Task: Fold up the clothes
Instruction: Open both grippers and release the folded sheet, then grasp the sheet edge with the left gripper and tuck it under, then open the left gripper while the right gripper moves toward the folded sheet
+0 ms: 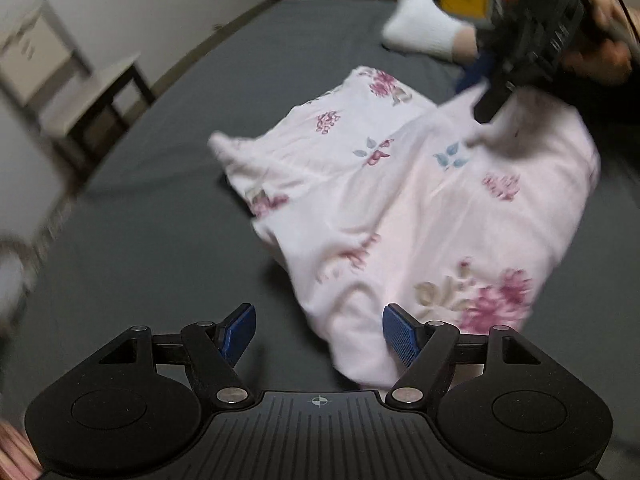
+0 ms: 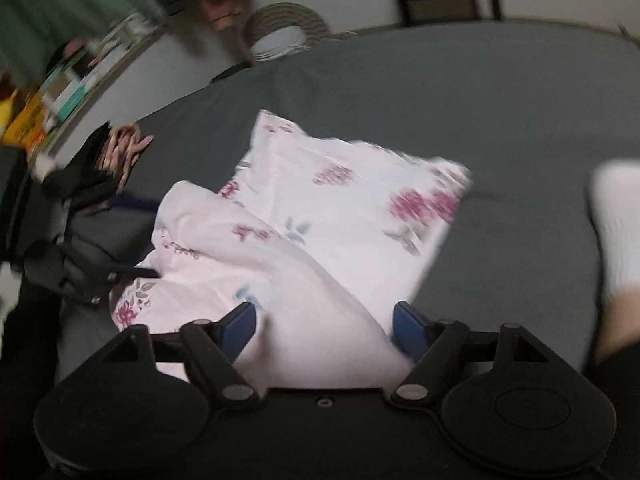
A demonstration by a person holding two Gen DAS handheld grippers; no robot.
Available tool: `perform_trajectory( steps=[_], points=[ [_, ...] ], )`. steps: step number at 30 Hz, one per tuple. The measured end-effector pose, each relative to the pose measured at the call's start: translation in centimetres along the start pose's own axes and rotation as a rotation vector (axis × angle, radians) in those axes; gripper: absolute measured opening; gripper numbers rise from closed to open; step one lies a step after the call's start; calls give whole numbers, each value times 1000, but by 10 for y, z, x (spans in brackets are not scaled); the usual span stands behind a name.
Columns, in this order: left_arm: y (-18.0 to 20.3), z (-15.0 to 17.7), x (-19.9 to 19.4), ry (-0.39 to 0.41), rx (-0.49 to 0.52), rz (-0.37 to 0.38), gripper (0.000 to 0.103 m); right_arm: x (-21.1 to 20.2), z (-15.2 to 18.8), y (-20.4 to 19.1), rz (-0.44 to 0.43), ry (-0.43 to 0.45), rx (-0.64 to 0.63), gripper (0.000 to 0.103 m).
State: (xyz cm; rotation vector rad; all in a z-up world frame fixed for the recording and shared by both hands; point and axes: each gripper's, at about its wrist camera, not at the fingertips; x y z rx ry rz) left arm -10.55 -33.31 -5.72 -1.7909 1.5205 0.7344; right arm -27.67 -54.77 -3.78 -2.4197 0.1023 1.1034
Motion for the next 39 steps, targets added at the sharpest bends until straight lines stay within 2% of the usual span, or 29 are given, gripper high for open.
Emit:
perform_trajectory(
  steps=[3, 7, 10, 13, 15, 18, 21, 22, 23, 24, 26, 27, 28, 29, 33, 37, 39],
  points=[
    [-6, 17, -7, 49, -168, 29, 71, -13, 15, 5, 37, -16, 52, 79],
    [-9, 40, -24, 93, -290, 86, 71, -27, 34, 11, 81, 0, 157, 80],
    [0, 53, -38, 138, -267, 100, 71, -36, 40, 14, 15, -13, 246, 80],
    [17, 55, -46, 123, -180, 50, 71, -49, 50, 5, -71, 5, 295, 80],
    [29, 54, -43, 99, -132, -1, 71, -58, 61, -17, -86, 33, 206, 80],
    [42, 53, -38, 71, -89, -32, 70, -64, 82, -50, -17, 38, 74, 78],
    [51, 53, -30, 42, -49, -59, 70, -57, 99, -66, 76, -20, 11, 70],
    [53, 54, -27, 32, -36, -71, 63, -54, 104, -69, 106, -35, 5, 69],
    [52, 54, -25, 26, -42, -74, 52, -52, 107, -70, 123, -28, 4, 63],
    [51, 53, -23, 22, -50, -76, 48, -51, 109, -71, 127, -14, 1, 58],
    [49, 53, -20, 18, -73, -71, 34, -47, 108, -74, 135, 7, -10, 41],
    [48, 53, -19, 20, -89, -62, 29, -44, 107, -75, 142, 13, -18, 38],
    [47, 53, -19, 15, -92, -73, 16, -40, 106, -74, 146, -1, -25, 21],
    [46, 52, -18, 11, -95, -85, 3, -36, 105, -73, 148, -18, -31, 10],
    [49, 53, -24, 19, -58, -133, 3, -41, 105, -68, 135, -36, -25, 5],
    [51, 60, -29, -9, -37, -135, 2, -40, 112, -60, 188, -72, 3, 3],
    [51, 64, -25, -22, -54, -110, 3, -36, 113, -61, 195, -95, -12, 3]
  ],
)
Point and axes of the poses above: each gripper's, at about its wrist camera, not at the fingertips, and x roughly the way its jaws point, y to its right, z to its underside, and after that the axes turned 9 degrees about y, right-handed
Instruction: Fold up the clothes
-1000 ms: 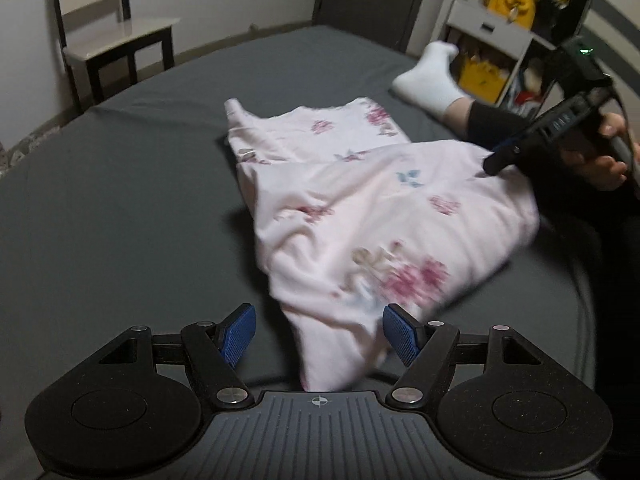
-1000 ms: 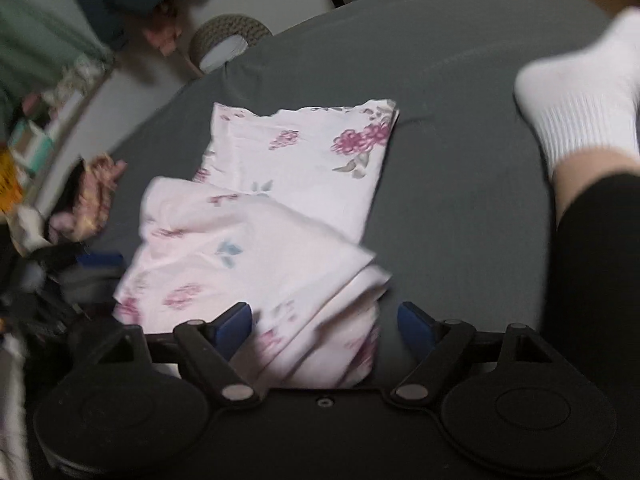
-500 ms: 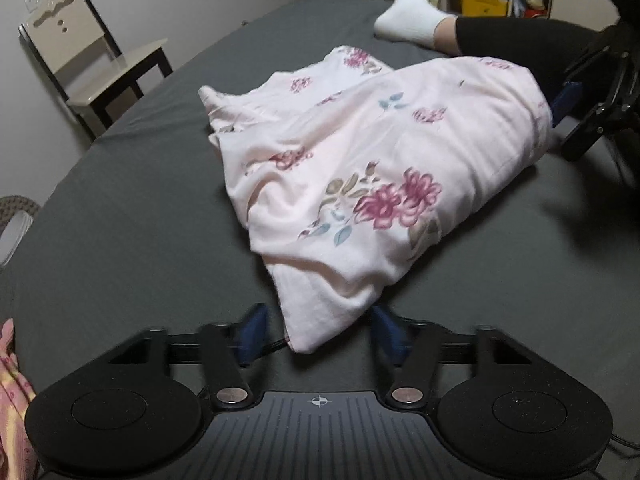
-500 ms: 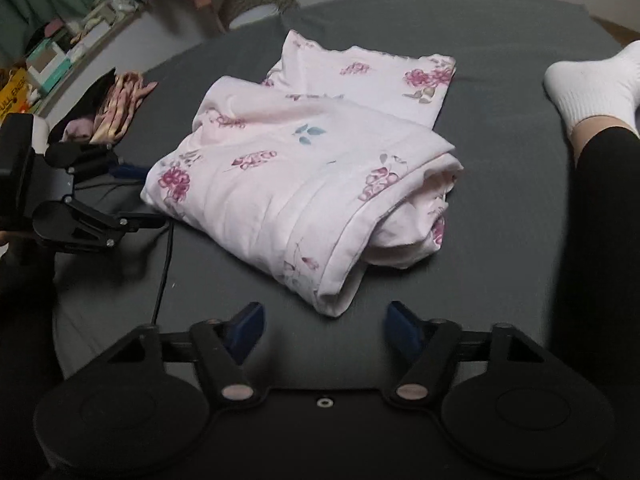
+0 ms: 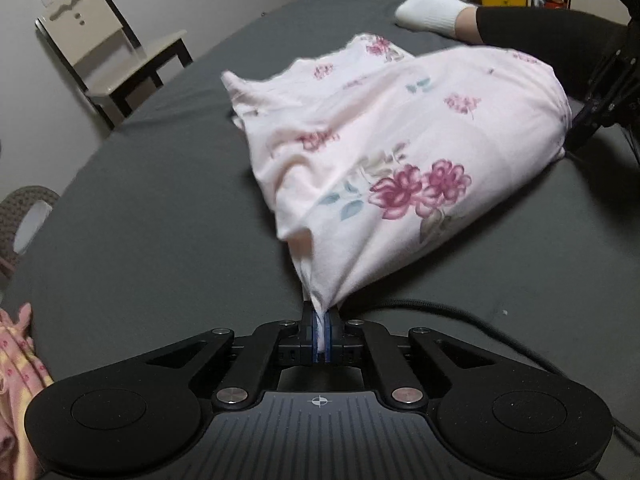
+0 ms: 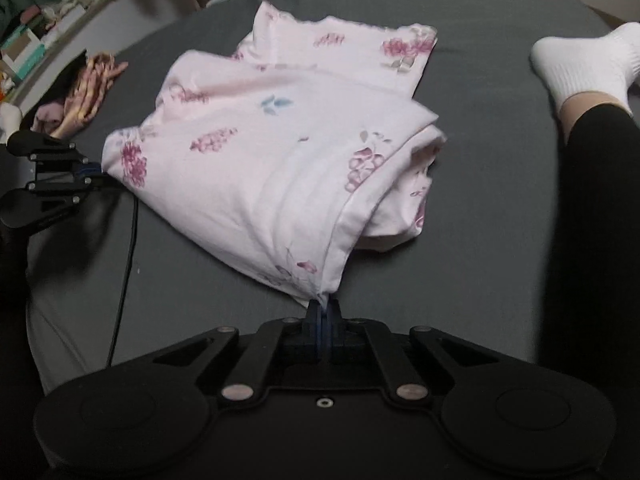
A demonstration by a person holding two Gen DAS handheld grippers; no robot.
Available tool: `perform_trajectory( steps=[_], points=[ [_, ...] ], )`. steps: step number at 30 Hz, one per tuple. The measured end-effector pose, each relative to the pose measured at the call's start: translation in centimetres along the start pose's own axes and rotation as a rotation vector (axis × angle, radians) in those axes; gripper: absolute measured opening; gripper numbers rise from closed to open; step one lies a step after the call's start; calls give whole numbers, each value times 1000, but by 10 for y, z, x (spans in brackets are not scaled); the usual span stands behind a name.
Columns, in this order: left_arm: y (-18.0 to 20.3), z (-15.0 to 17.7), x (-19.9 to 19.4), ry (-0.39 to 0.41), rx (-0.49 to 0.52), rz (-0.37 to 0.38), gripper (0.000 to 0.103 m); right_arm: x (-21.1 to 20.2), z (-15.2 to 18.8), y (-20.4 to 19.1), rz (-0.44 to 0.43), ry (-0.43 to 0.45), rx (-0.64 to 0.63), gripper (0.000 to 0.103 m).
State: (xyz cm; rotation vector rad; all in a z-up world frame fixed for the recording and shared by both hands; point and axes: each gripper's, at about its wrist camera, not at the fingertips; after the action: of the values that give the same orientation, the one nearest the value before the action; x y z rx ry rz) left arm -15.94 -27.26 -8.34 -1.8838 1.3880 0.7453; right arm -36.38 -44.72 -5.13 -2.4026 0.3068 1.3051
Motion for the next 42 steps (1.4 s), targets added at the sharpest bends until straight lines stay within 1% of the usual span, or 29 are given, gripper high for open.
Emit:
perform_trajectory(
  steps=[2, 3, 4, 5, 6, 7, 8, 9, 10, 11, 12, 14, 16, 17, 21, 22, 23, 24, 25, 26, 28, 30, 31, 33, 34, 36, 37, 38, 42],
  points=[
    [1, 2, 1, 2, -19, 29, 3, -3, 1, -8, 7, 9, -59, 5],
    [4, 3, 0, 12, -16, 15, 3, -6, 2, -13, 13, 20, -96, 15],
    [6, 3, 0, 7, -6, 0, 7, -10, 4, -18, 34, 41, -131, 43],
    [8, 4, -1, -2, 9, -17, 14, -16, 7, -25, 67, 75, -175, 66],
    [11, 5, -3, -11, 23, -33, 19, -22, 10, -32, 102, 112, -222, 67],
    [13, 6, -4, -21, 38, -50, 33, -28, 13, -38, 136, 142, -269, 66],
    [15, 7, -10, 7, 58, -81, 53, -33, 15, -46, 169, 167, -315, 66],
    [16, 9, -17, 37, 77, -114, 62, -39, 16, -53, 193, 204, -353, 66],
    [18, 10, -23, 67, 97, -147, 77, -45, 17, -59, 214, 245, -389, 66],
    [17, 8, -31, 114, 97, -165, 83, -50, 17, -65, 208, 283, -432, 66],
    [16, 6, -39, 162, 95, -183, 83, -55, 17, -72, 195, 320, -476, 66],
    [12, -4, -48, 244, 64, -146, 83, -60, 17, -84, 161, 385, -570, 70],
    [8, -16, -54, 323, 35, -95, 83, -56, 15, -95, 112, 426, -683, 81],
    [6, -22, -57, 361, 21, -69, 83, -50, 12, -97, 92, 423, -739, 84],
    [17, -47, -32, 365, 149, 48, 83, -29, -4, -102, 14, 396, -936, 86],
    [20, -53, -25, 365, 182, 78, 83, -26, -10, -100, -11, 390, -969, 92],
    [20, -58, -16, 349, 198, 87, 83, -23, -18, -93, -51, 372, -969, 96],
    [21, -63, -5, 331, 213, 94, 83, -19, -28, -85, -104, 343, -936, 99],
    [21, -68, 5, 314, 228, 101, 83, -15, -37, -76, -161, 318, -870, 99],
    [17, -72, 16, 295, 202, 121, 83, -11, -46, -66, -217, 295, -795, 99],
    [5, -78, 33, 262, 95, 185, 83, -2, -66, -44, -319, 240, -604, 99],
    [-12, -77, 46, 234, -27, 230, 83, 8, -80, -22, -372, 198, -430, 99],
    [-20, -77, 54, 219, -82, 246, 84, 14, -84, -14, -385, 181, -381, 99],
    [-37, -71, 68, 183, -189, 275, 84, 24, -89, -2, -385, 154, -318, 100],
    [-41, -67, 72, 181, -207, 276, 87, 29, -89, 2, -372, 143, -299, 102],
    [-47, -59, 78, 155, -198, 197, 96, 41, -87, 5, -315, 104, -298, 103],
    [-50, -56, 82, 129, -195, 151, 103, 44, -83, 5, -287, 94, -318, 103],
    [-53, -51, 80, 130, -198, 136, 103, 46, -80, 4, -261, 87, -340, 103],
    [-56, -39, 58, 158, -199, 83, 103, 36, -77, 0, -221, 111, -400, 103]
  ],
)
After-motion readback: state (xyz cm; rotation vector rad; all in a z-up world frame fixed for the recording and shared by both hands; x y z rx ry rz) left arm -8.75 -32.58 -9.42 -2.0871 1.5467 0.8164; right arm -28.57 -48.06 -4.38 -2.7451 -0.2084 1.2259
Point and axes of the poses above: each gripper's, at about its wrist camera, not at the fingertips, and x roughly the way its jaws point, y to its right, z to its underside, and after that the axes turned 9 degrees about y, right-handed
